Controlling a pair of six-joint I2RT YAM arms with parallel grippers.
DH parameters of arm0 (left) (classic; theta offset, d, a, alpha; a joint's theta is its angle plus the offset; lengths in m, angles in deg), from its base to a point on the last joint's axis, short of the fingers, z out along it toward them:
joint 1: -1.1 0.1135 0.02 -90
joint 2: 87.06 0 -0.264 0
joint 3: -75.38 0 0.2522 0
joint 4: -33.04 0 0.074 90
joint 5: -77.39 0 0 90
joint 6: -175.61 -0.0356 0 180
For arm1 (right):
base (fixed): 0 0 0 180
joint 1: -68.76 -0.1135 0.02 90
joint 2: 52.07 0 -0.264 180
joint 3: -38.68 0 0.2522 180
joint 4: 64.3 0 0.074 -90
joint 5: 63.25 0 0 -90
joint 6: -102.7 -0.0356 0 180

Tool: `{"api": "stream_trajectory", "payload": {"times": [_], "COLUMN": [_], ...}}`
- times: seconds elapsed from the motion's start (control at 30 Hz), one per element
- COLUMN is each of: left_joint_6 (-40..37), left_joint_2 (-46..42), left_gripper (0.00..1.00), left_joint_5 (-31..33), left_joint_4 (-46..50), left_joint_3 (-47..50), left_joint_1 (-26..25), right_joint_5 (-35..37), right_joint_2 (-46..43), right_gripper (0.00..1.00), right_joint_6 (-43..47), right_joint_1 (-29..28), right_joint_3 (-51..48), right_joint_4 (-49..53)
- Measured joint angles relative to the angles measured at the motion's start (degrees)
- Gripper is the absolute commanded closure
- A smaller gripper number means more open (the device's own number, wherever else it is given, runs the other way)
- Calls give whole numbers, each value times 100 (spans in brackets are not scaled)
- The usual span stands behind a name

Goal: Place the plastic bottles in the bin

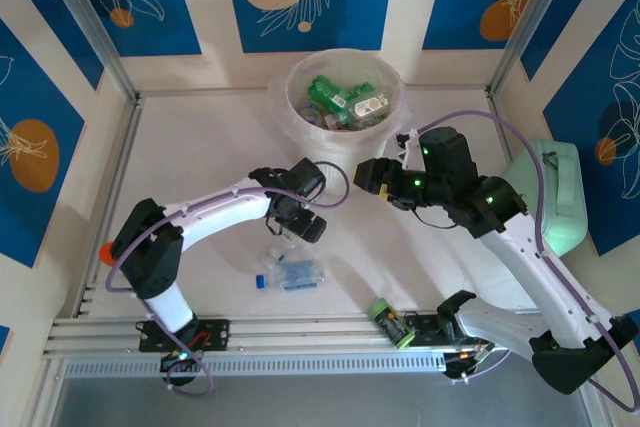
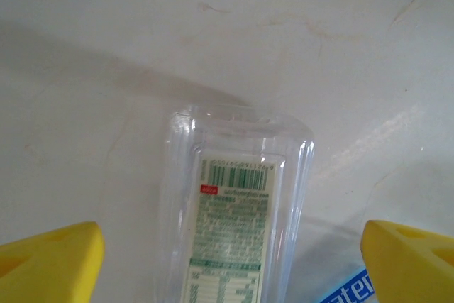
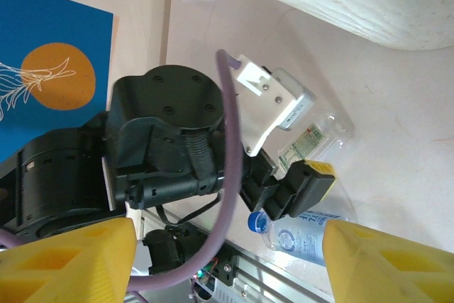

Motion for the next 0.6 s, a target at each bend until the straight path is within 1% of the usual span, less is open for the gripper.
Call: {"api": "stream_trajectory", "payload": {"times": [0.13, 0.2, 0.43, 0.6], "left_joint_6": [-44, -61, -81, -63], "left_joint_2": [380, 562, 1027, 1051], "left_gripper": [8, 11, 30, 37], "left_joint_5": [-50, -48, -20, 83], "left_joint_4": [-24, -37, -74, -98], "left_joint_3": [-4, -11, -243, -258], "left_joint_1": [2, 2, 7, 7], "right_joint_5": [22, 42, 66, 87], "right_joint_2": [0, 0, 0, 0], "right_gripper": [29, 29, 32, 35], "right_joint_6": [2, 2, 4, 7], "right_joint_1": [-11, -15, -15, -15], "right_joint_3": [0, 0, 2, 17], "right_joint_4": [0, 0, 7, 48]}}
